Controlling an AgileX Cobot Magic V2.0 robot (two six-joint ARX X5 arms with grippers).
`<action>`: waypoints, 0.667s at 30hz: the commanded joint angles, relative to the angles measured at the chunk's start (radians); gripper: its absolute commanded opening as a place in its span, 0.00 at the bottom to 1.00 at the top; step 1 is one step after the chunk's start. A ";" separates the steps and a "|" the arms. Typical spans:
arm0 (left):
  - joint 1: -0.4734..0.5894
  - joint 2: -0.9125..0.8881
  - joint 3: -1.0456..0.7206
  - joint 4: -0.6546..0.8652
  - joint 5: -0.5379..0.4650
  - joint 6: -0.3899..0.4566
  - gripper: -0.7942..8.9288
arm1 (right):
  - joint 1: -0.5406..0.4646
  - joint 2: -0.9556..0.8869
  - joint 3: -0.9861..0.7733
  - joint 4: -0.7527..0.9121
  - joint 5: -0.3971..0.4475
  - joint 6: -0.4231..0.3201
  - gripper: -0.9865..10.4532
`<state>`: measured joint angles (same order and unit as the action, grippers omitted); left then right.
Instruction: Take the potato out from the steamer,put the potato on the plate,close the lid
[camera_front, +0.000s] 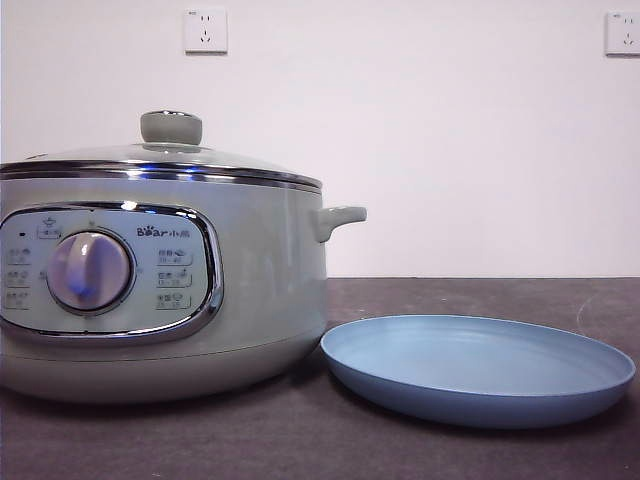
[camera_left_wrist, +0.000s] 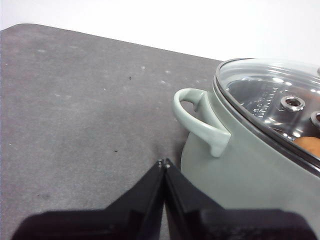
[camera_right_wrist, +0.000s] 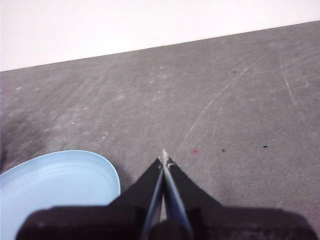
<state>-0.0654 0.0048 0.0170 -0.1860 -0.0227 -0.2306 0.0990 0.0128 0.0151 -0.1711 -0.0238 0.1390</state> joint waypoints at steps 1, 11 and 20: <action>0.002 -0.002 -0.013 0.037 0.008 -0.031 0.08 | 0.003 0.000 -0.009 -0.007 -0.003 0.058 0.09; 0.002 -0.002 -0.011 0.078 0.139 -0.196 0.08 | 0.003 0.000 -0.005 0.013 -0.033 0.249 0.08; 0.002 0.014 0.171 0.022 0.238 -0.237 0.07 | 0.003 0.025 0.169 0.014 -0.082 0.316 0.08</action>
<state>-0.0654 0.0158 0.1650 -0.1654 0.2157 -0.4629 0.0990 0.0330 0.1692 -0.1635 -0.1055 0.4416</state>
